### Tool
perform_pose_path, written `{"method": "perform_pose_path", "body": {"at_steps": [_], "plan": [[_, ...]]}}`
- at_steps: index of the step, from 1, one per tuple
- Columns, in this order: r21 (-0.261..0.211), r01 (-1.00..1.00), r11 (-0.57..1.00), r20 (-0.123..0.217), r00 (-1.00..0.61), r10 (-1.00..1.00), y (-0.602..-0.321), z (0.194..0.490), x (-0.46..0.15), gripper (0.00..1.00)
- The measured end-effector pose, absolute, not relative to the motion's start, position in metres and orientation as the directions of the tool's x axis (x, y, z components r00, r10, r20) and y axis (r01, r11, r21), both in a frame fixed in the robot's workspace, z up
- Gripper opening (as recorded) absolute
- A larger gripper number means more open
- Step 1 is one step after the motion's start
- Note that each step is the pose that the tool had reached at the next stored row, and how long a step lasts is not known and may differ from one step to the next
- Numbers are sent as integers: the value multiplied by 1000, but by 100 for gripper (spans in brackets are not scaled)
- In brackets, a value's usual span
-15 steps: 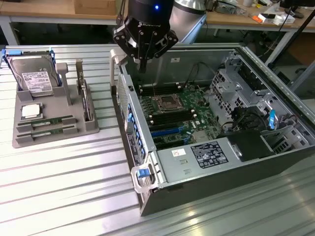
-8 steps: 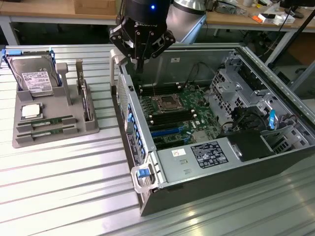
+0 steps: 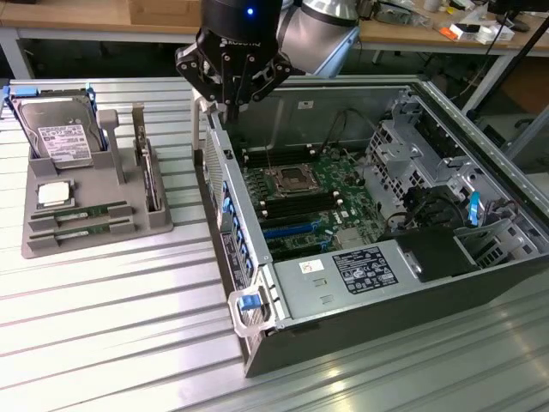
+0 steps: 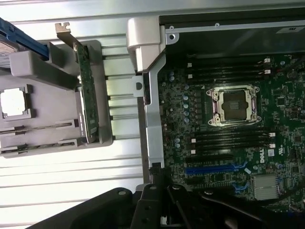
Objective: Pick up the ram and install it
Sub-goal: 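Reach for the ram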
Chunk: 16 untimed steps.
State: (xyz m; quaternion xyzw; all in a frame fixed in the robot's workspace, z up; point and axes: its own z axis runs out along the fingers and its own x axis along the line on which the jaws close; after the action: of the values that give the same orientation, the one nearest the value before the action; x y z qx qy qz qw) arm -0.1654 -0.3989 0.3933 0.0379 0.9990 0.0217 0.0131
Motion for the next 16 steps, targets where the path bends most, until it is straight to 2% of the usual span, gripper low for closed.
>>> {"method": "perform_pose_path", "body": {"at_steps": [16], "plan": [[44, 75, 996, -24, -997, 76, -399, 393, -193, 10]]}}
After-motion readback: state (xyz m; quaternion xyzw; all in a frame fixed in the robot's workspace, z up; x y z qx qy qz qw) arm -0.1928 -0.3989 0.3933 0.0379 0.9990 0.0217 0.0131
